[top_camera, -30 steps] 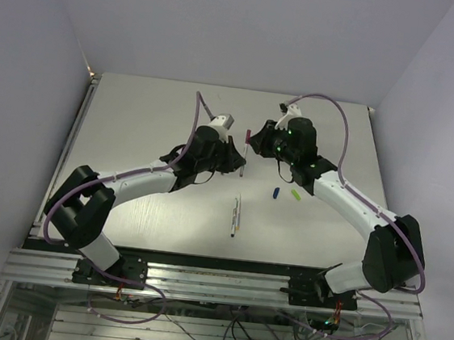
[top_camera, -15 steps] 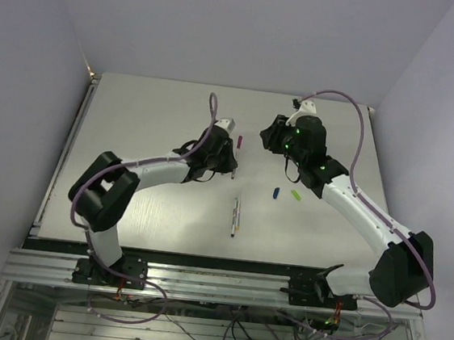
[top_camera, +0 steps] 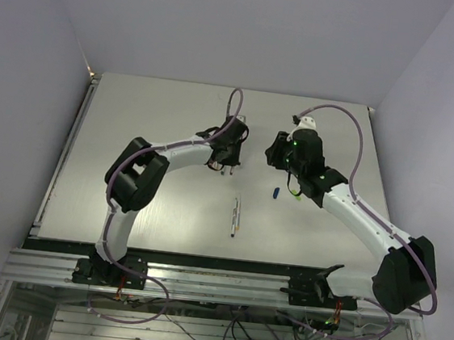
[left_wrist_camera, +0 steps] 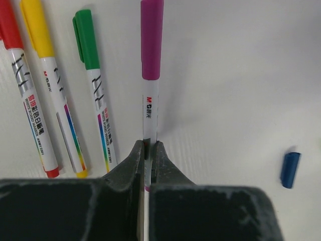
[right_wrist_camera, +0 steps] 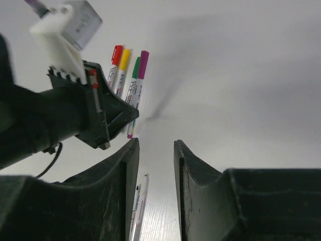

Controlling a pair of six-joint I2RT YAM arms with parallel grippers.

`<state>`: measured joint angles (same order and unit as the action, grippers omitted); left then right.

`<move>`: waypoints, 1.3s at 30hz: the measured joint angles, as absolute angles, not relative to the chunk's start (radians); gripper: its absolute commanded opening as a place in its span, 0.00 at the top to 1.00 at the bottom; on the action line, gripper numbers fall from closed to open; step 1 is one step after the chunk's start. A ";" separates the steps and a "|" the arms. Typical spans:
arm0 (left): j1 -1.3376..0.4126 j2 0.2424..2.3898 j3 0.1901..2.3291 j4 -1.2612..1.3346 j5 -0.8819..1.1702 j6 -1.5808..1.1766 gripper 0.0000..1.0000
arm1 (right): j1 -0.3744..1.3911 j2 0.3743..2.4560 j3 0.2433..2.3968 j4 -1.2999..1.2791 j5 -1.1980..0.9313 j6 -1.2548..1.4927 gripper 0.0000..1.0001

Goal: Insert the pens into the pen caps

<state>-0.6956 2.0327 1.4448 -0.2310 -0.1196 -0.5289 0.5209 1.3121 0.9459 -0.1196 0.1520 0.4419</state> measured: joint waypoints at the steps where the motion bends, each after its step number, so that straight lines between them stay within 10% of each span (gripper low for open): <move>1: -0.695 2.050 1.459 -0.247 -0.123 -0.527 0.93 | 0.521 1.306 0.945 -0.121 0.157 0.443 0.66; 15: -0.696 2.167 1.615 -0.396 -0.155 -0.524 0.92 | 0.521 1.280 0.907 -0.126 0.194 0.452 0.65; 39: -0.696 2.192 1.666 -0.458 -0.157 -0.555 0.63 | 0.521 1.280 0.889 -0.126 0.195 0.456 0.65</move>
